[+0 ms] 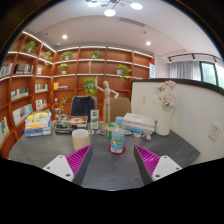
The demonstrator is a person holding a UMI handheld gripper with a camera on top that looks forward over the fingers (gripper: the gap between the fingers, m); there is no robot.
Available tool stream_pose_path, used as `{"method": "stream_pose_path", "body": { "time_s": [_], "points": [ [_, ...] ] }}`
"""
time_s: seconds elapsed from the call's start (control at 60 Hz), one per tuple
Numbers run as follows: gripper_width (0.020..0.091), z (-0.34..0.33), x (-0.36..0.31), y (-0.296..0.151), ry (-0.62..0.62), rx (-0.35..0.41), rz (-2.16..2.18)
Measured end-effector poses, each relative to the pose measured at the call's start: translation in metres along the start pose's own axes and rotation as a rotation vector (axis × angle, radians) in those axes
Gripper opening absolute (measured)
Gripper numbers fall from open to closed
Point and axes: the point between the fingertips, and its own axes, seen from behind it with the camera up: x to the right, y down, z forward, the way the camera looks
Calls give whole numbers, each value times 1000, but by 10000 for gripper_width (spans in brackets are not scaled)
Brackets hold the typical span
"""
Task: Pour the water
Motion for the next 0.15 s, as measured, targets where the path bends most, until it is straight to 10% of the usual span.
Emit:
{"method": "stream_pose_path", "body": {
  "time_s": [0.15],
  "points": [
    [849, -9, -1, -9, -7, 31, 17]
  ]
}}
